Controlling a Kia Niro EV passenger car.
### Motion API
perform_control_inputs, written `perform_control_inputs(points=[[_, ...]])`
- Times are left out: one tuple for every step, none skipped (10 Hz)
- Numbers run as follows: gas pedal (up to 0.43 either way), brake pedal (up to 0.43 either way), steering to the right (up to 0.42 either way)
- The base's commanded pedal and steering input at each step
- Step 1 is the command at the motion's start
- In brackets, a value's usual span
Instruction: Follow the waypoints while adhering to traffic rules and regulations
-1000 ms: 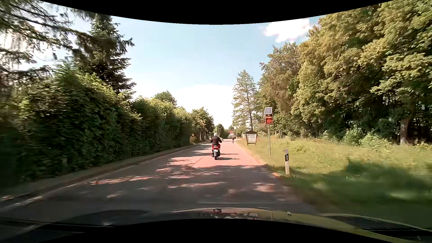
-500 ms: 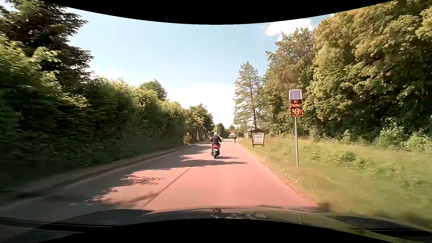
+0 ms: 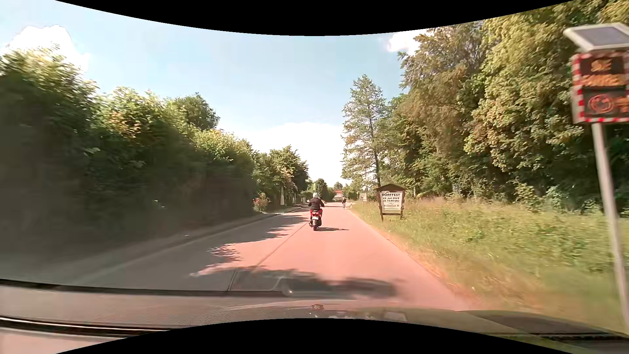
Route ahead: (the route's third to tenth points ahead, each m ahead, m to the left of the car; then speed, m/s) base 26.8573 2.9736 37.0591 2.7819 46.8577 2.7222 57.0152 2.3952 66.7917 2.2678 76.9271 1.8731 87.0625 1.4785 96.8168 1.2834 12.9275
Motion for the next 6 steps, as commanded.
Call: perform_control_inputs(points=[[0.150, 0.006, -0.002], [0.138, 0.006, -0.002], [0.138, 0.006, -0.002], [0.138, 0.006, 0.002], [0.138, 0.006, 0.010], [0.138, 0.006, 0.013]])
